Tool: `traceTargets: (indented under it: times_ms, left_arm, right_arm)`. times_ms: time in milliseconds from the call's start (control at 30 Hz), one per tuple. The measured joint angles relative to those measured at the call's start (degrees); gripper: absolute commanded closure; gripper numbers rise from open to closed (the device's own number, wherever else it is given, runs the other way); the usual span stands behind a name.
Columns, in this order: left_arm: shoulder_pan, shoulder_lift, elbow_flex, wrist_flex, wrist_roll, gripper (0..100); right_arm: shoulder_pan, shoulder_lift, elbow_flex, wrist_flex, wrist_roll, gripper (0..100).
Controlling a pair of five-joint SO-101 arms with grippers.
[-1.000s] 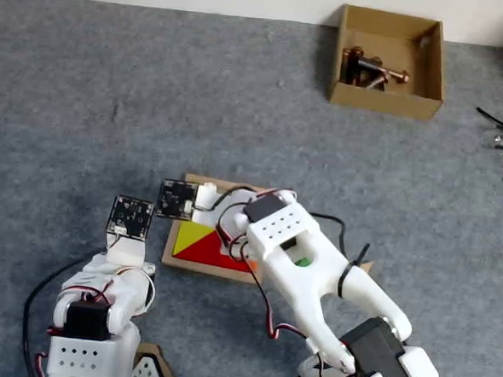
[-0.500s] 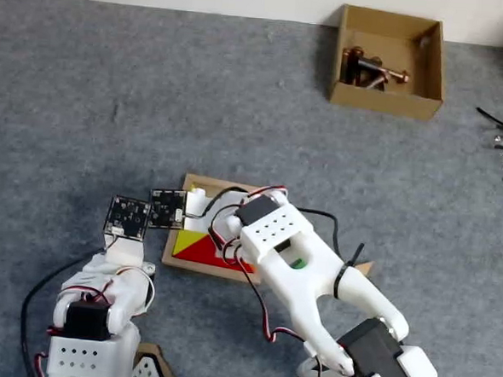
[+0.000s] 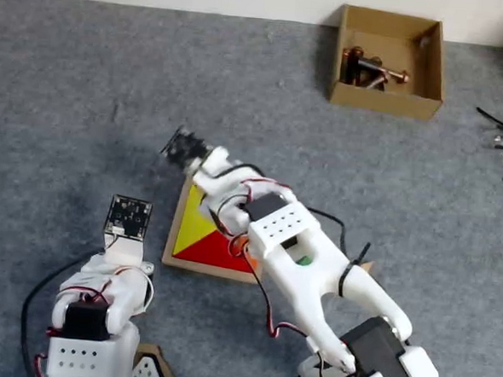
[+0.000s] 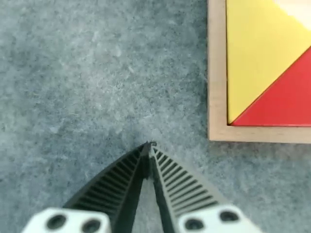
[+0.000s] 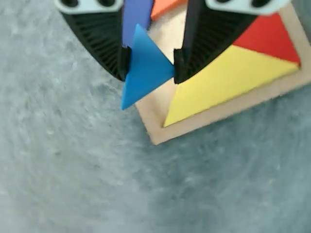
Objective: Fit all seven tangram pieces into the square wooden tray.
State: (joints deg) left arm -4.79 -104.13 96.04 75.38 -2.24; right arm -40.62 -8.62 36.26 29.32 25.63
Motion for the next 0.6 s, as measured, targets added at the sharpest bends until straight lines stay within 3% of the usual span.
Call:
traceTargets:
  times_ms: [133,600]
  left_arm:
    - [0.00,0.00,0.00,0.00,0.00,99]
    - [0.00,0.00,0.00,0.00,0.00,99]
  right_arm:
    - [0.97,0.00,0.00,0.26,-6.07,92.9]
    - [1.14,0.00,4.13,1.14,-7.38,92.9]
